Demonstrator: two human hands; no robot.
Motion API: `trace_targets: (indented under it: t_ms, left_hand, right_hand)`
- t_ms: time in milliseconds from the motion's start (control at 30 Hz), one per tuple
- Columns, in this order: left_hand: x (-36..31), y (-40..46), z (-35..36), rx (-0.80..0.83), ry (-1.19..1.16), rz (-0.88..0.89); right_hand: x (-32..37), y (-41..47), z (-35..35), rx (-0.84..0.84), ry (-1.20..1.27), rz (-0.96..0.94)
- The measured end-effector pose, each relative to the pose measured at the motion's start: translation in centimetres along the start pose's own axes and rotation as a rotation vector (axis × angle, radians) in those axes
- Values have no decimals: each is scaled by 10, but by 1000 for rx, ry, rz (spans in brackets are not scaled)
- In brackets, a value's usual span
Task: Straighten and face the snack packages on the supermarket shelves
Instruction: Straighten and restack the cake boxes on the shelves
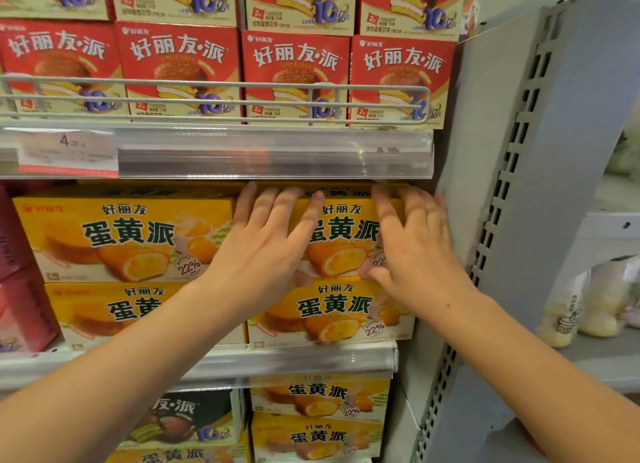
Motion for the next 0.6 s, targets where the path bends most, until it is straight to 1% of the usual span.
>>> trace_targets:
  t_ms: [100,233,300,433,600]
  left_hand:
    - [0,1,-1,10,1,-5]
    - [-2,1,2,-43,4,-10]
    - [-1,2,3,-56,17,-4]
    - [6,10,4,69,29,21]
    - [10,14,3,96,-11,36]
  right_hand:
    - [0,3,-2,11,-32,24]
    - [0,2,-2,-29,-86,26]
    - [-2,4,-2,-12,-98,15]
    - [-5,12,-3,109,-99,-43]
    - [-10,23,-11,120,-166,-91]
Point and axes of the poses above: each hand's wrist, its own y-axis towards the middle knuckle, its own z-axis out of the palm, x = y × z, the point moved 1 cm from there along y, towards the middle knuckle, and after that the axes turned 1 degree about y, right-handed, at the moved point
